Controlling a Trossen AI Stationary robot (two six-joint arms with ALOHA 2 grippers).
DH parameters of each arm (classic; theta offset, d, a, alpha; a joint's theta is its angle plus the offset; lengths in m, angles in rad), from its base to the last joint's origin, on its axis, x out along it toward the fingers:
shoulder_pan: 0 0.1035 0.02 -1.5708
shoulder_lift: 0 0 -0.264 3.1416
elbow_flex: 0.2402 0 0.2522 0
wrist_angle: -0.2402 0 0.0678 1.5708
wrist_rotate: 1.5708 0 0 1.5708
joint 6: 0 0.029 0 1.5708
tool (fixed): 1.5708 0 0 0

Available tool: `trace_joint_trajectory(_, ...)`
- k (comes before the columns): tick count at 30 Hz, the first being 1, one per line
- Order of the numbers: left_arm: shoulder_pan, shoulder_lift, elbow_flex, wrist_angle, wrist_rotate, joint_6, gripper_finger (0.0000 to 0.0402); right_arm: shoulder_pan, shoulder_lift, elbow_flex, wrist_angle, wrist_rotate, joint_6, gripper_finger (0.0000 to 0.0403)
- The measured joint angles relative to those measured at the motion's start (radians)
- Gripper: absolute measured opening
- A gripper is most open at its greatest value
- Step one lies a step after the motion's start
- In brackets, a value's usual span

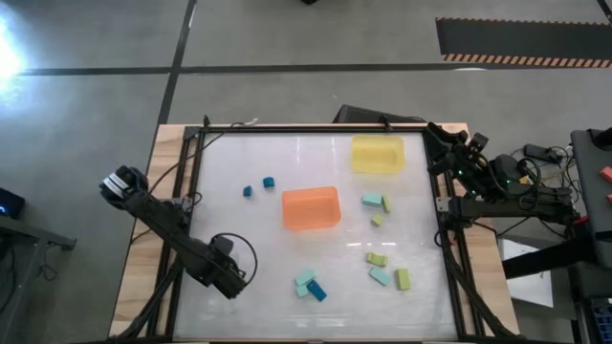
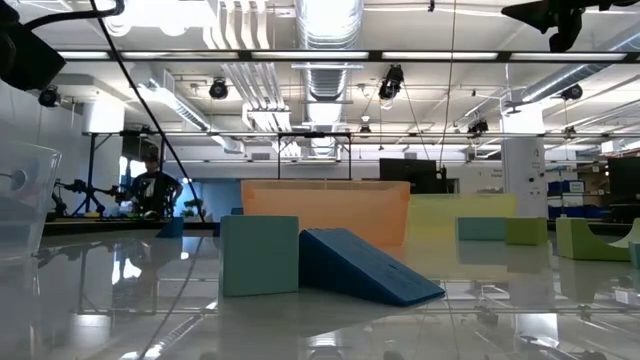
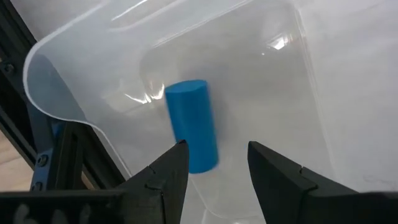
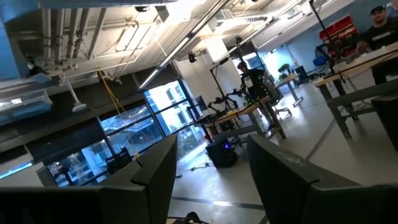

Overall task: Sort & place blocks by color
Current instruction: Put the light blue block into the yellow bin

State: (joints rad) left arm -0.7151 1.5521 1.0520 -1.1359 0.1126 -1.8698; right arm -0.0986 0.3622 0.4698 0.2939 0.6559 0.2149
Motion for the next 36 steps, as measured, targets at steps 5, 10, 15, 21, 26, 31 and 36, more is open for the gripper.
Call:
trace_joint_trajectory(5, 0.004, -0.067, 0.030, 0.000, 0.007, 0.100, 0.0149, 0.000, 0.000, 0.000, 0.000, -0.002, 0.058, 0.0185)
trace_joint_trajectory(10, 0.035, -0.165, 0.062, -0.006, 0.007, 0.126, 0.0148, 0.000, 0.001, 0.000, 0.000, -0.029, 0.128, 0.0185)
trace_joint_trajectory(15, 0.085, -0.286, 0.096, 0.015, -0.079, 0.164, 0.0148, 0.000, 0.010, 0.000, 0.000, -0.066, 0.186, 0.0185)
trace_joint_trajectory(21, 0.169, -0.415, 0.132, 0.080, -0.370, 0.285, 0.0148, 0.000, 0.056, 0.000, -0.003, -0.093, 0.257, 0.0185)
trace_joint_trajectory(26, 0.260, -0.492, 0.126, 0.155, -0.566, 0.411, 0.0148, 0.000, 0.104, 0.000, -0.004, -0.117, 0.327, 0.0185)
trace_joint_trajectory(31, 0.368, -0.520, 0.123, 0.199, -0.630, 0.575, 0.0148, 0.000, 0.140, 0.000, -0.003, -0.145, 0.398, 0.0185)
trace_joint_trajectory(36, 0.473, -0.517, 0.121, 0.258, -0.639, 0.729, 0.0147, 0.000, 0.182, 0.024, -0.012, -0.196, 0.430, 0.0185)
